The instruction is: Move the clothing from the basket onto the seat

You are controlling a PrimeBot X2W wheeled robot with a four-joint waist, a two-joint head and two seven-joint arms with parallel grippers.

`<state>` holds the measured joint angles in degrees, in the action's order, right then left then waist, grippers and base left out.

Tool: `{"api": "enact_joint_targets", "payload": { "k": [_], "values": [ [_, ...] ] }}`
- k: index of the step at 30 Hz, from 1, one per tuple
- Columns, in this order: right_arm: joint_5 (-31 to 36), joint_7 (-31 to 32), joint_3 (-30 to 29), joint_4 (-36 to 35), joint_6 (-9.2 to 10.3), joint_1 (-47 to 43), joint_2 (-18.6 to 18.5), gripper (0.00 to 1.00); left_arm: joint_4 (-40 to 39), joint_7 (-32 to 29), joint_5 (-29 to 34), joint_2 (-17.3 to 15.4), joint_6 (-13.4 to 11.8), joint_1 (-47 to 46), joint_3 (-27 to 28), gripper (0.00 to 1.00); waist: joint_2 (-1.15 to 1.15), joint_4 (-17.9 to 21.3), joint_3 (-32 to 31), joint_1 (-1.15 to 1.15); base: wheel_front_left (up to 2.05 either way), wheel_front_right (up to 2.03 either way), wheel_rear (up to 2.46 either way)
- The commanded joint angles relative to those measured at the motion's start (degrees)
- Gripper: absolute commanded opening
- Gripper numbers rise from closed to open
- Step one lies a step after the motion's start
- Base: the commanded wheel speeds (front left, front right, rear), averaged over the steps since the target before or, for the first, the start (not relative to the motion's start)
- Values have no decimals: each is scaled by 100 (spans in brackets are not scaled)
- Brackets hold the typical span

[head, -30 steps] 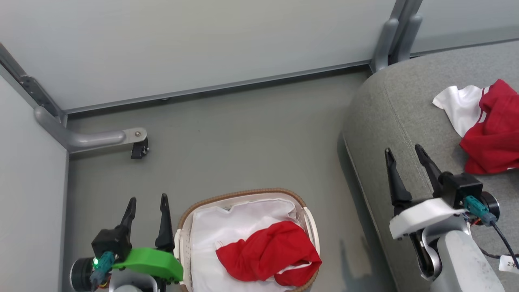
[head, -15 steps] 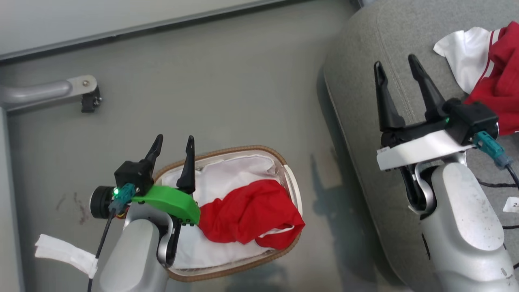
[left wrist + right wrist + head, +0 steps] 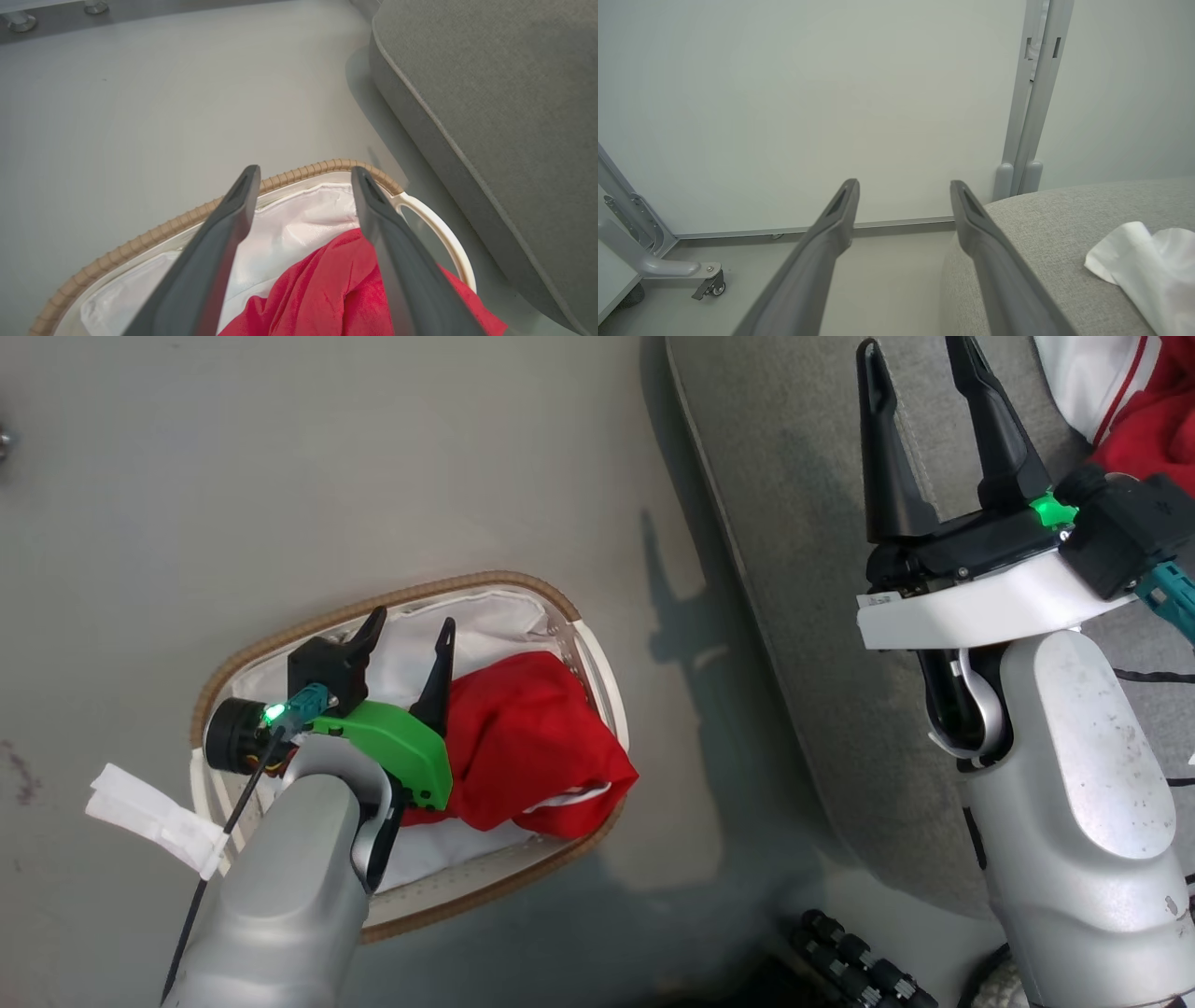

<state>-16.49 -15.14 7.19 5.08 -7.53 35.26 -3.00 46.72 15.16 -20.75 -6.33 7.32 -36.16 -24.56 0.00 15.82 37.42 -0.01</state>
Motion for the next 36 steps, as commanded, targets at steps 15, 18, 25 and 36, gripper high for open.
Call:
{"api": "enact_joint_targets", "payload": {
  "k": [15, 18, 25, 36],
  "values": [
    [-252, -1, 217, -128, 8, 293, 2, 100, 929, -11, -1375, -507, 19, -655, -1906, 100, 0, 666, 1249, 1, 0, 0, 0],
    [-283, -1, 241, -174, 8, 351, 4, 100, 1182, -44, -1584, -588, 19, -781, -2101, 100, 0, 707, 1340, 1, 0, 0, 0],
    [-305, -1, 315, -214, 8, 401, 1, 100, 1458, -289, -2149, -621, 19, -941, -2495, 100, 0, 766, 1429, 1, 0, 0, 0],
    [-138, -1, 301, 18, 8, 184, -2, 100, 1333, -144, -2893, -539, 19, -636, -3062, 0, 0, 575, 739, 1, 0, 0, 0]
  ]
}}
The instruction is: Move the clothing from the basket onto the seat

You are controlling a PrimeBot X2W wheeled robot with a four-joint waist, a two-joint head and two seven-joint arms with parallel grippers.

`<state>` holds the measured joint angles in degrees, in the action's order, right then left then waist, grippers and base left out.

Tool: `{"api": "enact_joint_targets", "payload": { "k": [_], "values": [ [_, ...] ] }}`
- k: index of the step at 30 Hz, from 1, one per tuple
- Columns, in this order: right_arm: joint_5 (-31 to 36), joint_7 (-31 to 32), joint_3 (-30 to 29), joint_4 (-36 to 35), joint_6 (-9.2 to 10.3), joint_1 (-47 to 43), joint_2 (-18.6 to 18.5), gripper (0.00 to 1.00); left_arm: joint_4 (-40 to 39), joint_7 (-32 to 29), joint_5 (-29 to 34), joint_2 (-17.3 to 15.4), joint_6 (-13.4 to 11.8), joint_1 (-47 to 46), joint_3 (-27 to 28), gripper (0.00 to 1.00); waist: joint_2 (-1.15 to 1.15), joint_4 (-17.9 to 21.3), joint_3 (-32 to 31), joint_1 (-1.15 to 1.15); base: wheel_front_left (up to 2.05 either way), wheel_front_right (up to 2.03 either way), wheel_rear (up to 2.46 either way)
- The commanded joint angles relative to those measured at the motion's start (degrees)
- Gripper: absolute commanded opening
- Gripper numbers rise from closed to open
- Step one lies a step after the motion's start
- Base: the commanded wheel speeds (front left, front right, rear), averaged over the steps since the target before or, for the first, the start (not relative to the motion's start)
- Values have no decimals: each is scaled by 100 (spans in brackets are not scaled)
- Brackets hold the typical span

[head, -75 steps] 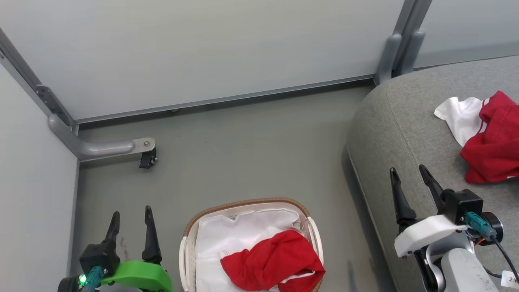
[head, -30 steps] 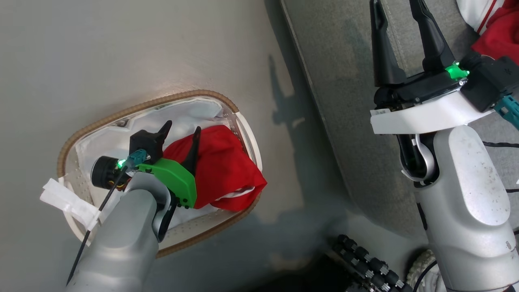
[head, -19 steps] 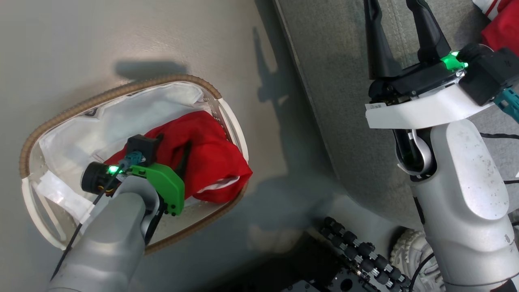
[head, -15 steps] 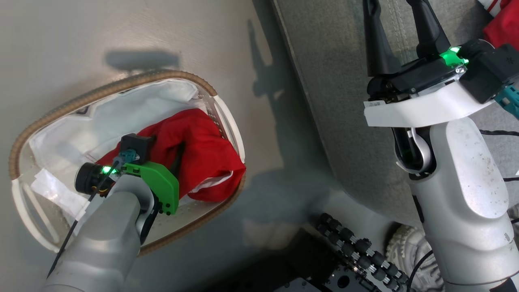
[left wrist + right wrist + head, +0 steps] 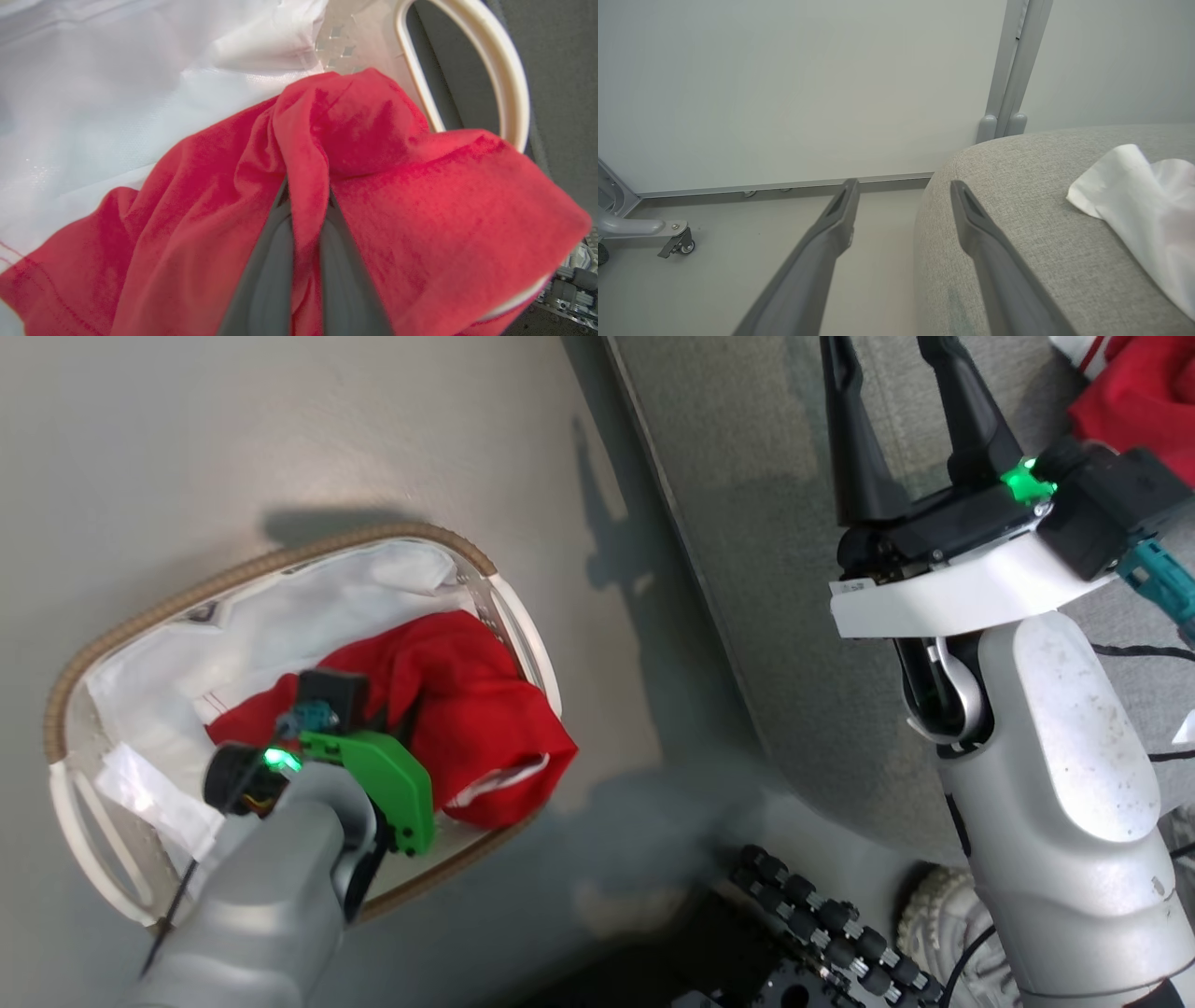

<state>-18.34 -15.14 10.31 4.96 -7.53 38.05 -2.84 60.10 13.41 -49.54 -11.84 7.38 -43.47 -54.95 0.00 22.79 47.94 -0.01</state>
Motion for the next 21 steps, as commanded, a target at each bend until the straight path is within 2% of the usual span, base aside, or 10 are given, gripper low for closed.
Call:
{"api": "enact_joint_targets", "payload": {
  "k": [1, 5, 7, 14, 21],
  "values": [
    [76, -1, -21, 61, 8, -136, -17, 100, -18, 70, -46, 39, 14, 130, -61, 0, 0, -161, -426, 1, 0, 0, 0],
    [215, -1, -64, 199, 8, -326, -20, 100, -117, 175, -173, 166, 14, 332, -115, 0, 0, -376, -943, 1, 0, 0, 0],
    [293, -1, -92, 261, 8, -450, -20, 100, -278, 188, -142, 201, 14, 408, 38, 0, 0, -510, -1212, 1, 0, 0, 0],
    [543, -1, -157, 504, 8, -933, -23, 100, -1116, 173, 488, 333, 14, 1138, 1083, 0, 0, -962, -2104, 1, 0, 0, 0],
    [649, -1, -221, 717, 8, -1370, -23, 100, -2031, 174, 1333, 524, 14, 1951, 2135, 0, 0, -1229, -2787, 1, 0, 0, 0]
  ]
}}
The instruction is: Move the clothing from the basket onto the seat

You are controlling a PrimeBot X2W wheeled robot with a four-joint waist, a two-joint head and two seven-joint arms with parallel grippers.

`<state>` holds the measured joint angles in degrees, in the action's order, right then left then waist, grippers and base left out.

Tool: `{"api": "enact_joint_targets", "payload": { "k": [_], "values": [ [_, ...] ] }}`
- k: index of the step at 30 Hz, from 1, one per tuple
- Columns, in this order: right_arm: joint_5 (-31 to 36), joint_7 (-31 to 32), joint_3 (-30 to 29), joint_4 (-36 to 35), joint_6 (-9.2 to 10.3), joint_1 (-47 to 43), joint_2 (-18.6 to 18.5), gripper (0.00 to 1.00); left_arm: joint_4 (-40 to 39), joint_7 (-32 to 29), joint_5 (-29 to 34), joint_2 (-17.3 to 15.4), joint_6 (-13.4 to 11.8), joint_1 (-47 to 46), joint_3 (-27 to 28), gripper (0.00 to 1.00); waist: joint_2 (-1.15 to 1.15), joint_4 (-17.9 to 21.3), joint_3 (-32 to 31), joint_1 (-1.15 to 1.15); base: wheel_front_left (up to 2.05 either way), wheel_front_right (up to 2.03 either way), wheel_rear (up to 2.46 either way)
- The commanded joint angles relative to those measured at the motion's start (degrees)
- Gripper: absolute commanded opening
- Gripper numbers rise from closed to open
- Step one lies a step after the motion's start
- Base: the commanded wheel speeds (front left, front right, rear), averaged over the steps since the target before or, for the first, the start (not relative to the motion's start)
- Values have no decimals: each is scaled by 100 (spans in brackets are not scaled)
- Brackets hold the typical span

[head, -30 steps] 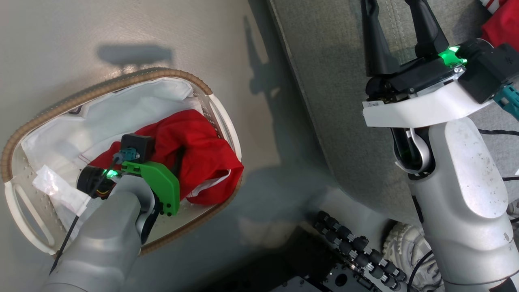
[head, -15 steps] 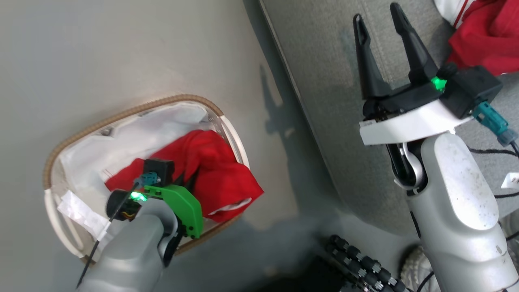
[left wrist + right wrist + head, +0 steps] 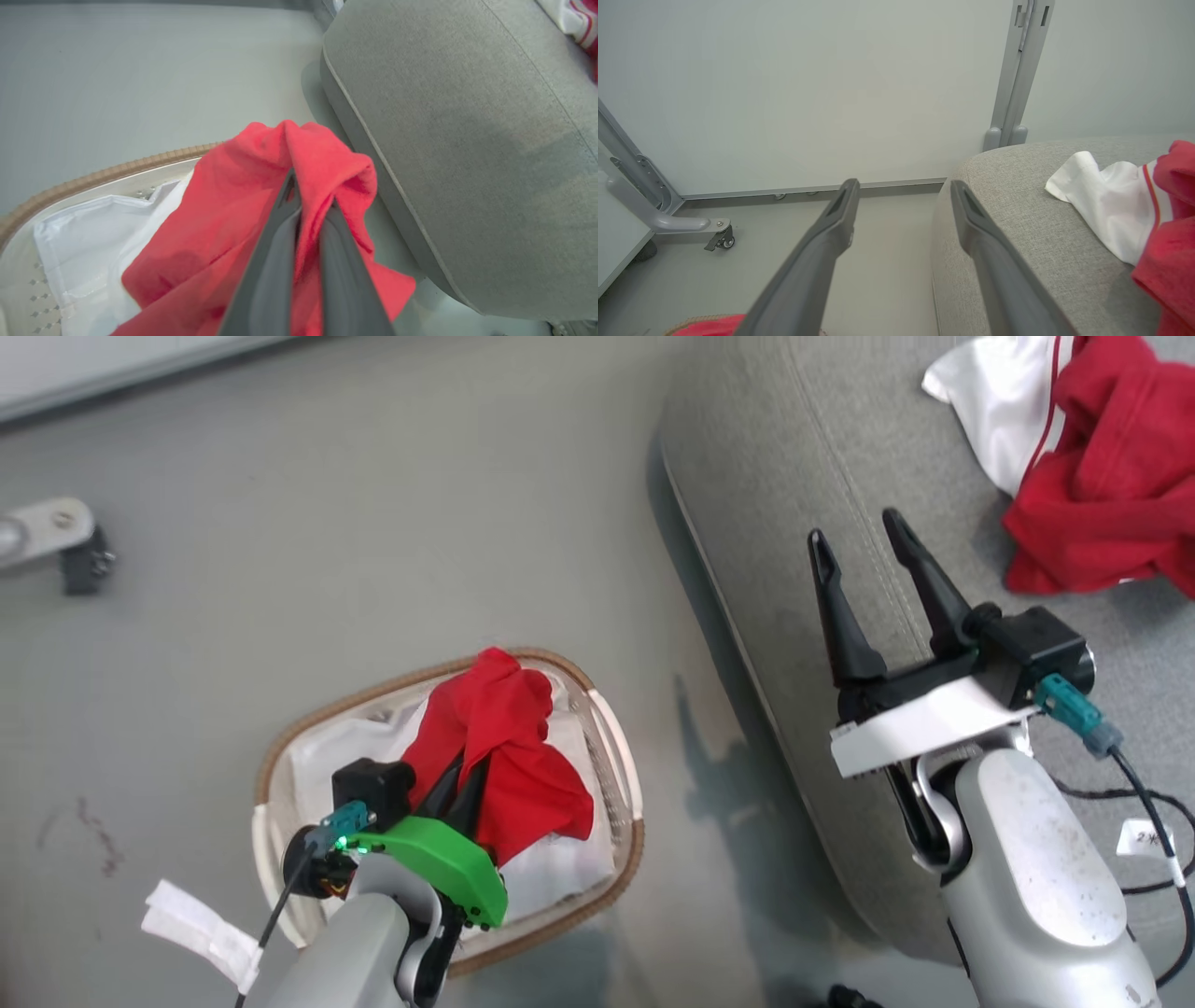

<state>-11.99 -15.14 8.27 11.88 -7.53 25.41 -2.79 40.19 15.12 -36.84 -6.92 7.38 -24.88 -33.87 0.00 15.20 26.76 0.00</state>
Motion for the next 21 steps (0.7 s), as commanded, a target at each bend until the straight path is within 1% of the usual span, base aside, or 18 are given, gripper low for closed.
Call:
{"api": "enact_joint_targets", "payload": {
  "k": [1, 4, 10, 16, 21],
  "values": [
    [29, -1, -28, 47, 8, -170, -28, 100, -183, 2, 161, 53, 14, 184, 169, 0, 0, -500, -758, 0, 0, 0, 0],
    [47, -1, -67, 122, 8, -356, -27, 100, -592, 3, 455, 126, 14, 430, 509, 0, 0, -575, -1019, 0, 0, 0, 0],
    [46, -1, -111, 268, 8, -685, -27, 100, -1404, 4, 821, 233, 14, 721, 1074, 0, 0, -670, -1479, 0, 0, 0, 0],
    [82, -1, -127, 431, 8, -1033, -26, 100, -2102, 4, 1091, 319, 14, 805, 1343, 0, 0, -774, -1898, 0, 0, 0, 0],
    [144, -1, -58, 585, 8, -1285, -26, 100, -2485, 4, 1195, 352, 14, 832, 1477, 0, 0, -838, -2169, 0, 0, 0, 0]
  ]
}}
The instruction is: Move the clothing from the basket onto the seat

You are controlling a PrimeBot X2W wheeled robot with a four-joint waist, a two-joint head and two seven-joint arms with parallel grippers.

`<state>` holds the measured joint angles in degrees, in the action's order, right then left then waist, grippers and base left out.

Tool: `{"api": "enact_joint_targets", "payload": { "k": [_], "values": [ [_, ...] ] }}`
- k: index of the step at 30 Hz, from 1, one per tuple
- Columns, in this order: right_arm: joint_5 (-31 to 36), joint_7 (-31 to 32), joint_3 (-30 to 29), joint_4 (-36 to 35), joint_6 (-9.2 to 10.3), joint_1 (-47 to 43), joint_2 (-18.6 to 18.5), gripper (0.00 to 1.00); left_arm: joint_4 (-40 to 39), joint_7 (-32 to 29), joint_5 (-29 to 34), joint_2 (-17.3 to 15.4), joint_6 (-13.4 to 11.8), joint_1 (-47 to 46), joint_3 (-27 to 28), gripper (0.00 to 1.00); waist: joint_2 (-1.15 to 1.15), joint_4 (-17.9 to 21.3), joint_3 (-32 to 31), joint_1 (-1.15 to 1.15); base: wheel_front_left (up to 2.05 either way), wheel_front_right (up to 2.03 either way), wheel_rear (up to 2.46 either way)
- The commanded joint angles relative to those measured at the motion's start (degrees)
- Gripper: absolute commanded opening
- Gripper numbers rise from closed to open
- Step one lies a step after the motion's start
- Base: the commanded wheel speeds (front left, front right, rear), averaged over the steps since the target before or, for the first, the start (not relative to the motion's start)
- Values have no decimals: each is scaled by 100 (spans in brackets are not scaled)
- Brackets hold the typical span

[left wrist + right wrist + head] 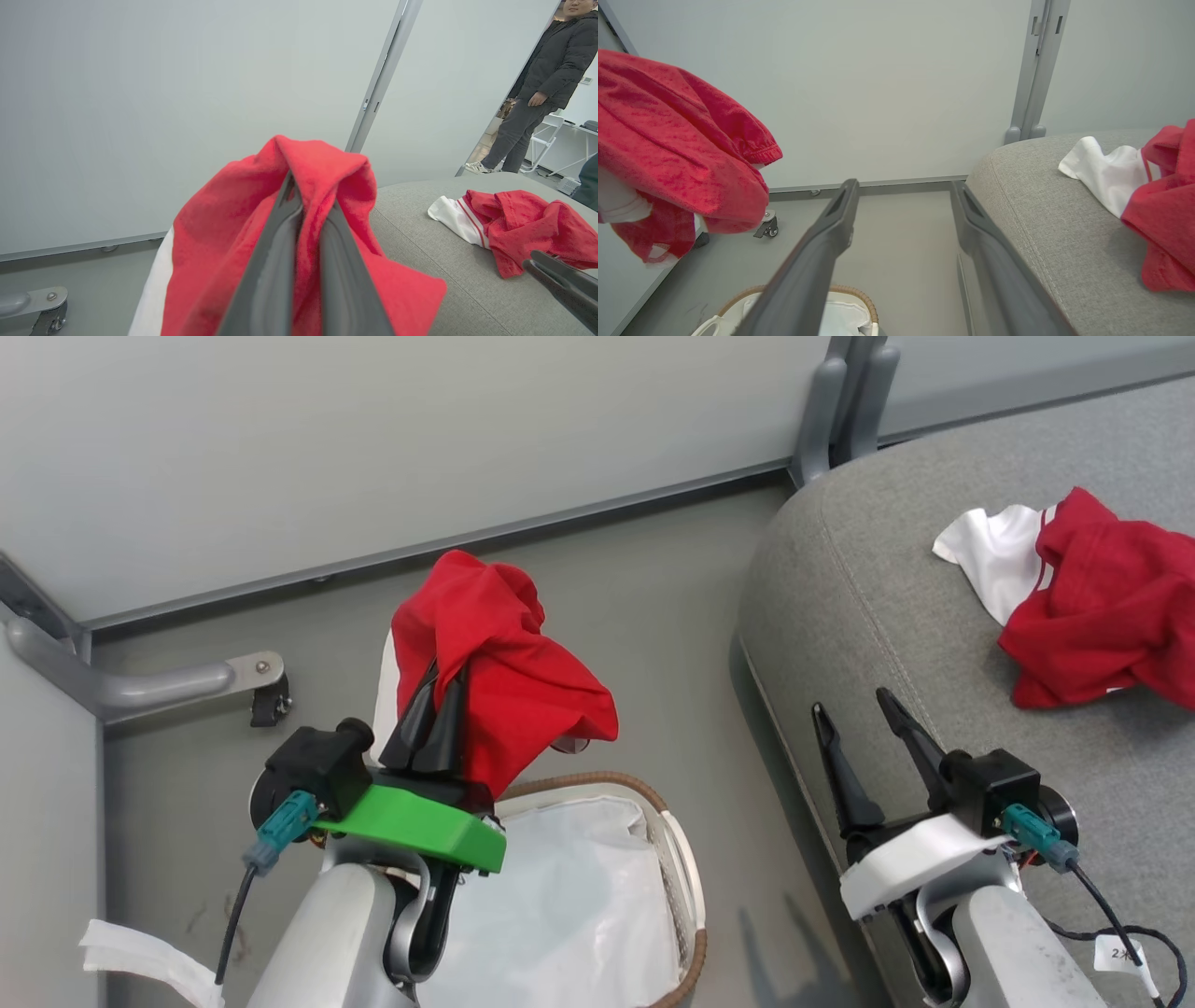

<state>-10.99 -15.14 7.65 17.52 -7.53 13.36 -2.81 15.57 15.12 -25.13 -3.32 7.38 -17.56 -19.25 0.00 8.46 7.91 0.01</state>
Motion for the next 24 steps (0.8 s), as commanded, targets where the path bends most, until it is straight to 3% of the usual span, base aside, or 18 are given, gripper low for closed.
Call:
{"api": "enact_joint_targets", "payload": {
  "k": [1, 9, 17, 24],
  "values": [
    [55, -1, 39, 49, 8, -127, -23, 100, -81, 3, 39, -4, 14, 108, 36, 0, 0, -173, -319, -1, 0, 0, 0],
    [157, -1, 487, 139, 8, -209, -131, 100, -260, 4, 84, 24, 14, 151, 53, 0, 0, -228, -362, -1, 0, 0, 0],
    [337, -1, 1706, 67, 8, 167, -376, 100, -276, 4, 30, 37, 14, 118, -62, 0, 0, -356, -324, -1, 0, 0, 0],
    [359, -1, 2580, 312, 8, 797, -308, 100, -238, 4, -88, 39, 14, -15, -227, 0, 0, -499, -282, -1, 0, 0, 0]
  ]
}}
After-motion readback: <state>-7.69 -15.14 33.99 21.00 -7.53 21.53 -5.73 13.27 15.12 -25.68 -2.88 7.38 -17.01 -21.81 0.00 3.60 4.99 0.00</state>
